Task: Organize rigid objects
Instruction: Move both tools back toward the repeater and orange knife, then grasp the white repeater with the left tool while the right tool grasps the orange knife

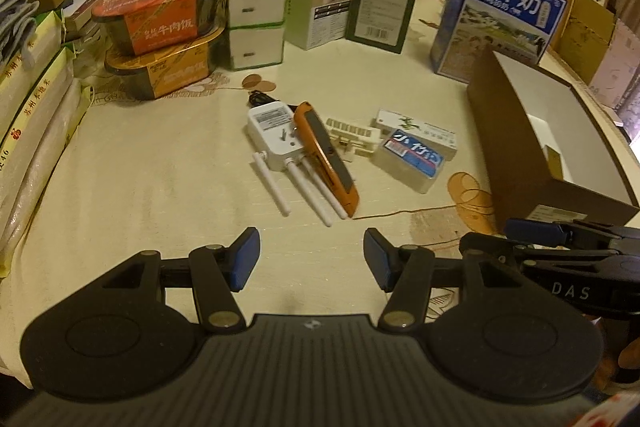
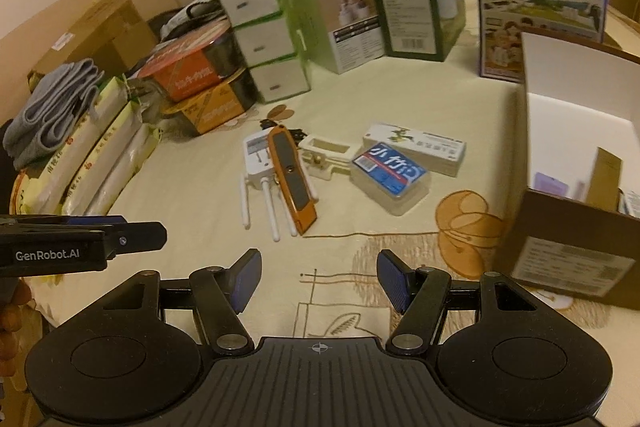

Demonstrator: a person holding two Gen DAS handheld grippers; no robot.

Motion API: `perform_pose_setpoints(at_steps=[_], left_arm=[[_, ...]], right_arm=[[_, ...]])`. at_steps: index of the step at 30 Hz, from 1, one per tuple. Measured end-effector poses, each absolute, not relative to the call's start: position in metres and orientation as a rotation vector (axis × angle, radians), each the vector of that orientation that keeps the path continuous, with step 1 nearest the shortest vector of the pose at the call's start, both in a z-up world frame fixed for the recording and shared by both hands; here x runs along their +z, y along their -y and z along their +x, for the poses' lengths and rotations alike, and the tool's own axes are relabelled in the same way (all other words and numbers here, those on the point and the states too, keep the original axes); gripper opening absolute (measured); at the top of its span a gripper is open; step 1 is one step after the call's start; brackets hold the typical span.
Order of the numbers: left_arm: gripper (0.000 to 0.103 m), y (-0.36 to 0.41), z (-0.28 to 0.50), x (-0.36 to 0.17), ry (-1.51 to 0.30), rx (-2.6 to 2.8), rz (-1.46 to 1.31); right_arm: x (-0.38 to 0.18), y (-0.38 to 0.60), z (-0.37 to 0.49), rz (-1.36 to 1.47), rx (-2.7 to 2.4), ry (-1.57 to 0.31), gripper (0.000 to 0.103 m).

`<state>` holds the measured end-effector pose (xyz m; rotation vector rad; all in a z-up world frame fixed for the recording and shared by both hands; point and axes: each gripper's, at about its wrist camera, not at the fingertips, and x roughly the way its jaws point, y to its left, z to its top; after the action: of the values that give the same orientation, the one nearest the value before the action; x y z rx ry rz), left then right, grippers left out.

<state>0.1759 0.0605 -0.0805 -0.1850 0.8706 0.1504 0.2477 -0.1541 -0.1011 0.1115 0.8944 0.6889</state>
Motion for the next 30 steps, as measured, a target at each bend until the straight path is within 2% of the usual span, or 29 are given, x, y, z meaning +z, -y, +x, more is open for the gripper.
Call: perform_pose_setpoints(at_steps=[30], left_arm=[[0.053,-0.120,0.272,-0.171,-0.945,0.244,-0.201]], right_arm=[[-0.177,0.048,0.334,-0.055,0.820,-0.844,0.060]])
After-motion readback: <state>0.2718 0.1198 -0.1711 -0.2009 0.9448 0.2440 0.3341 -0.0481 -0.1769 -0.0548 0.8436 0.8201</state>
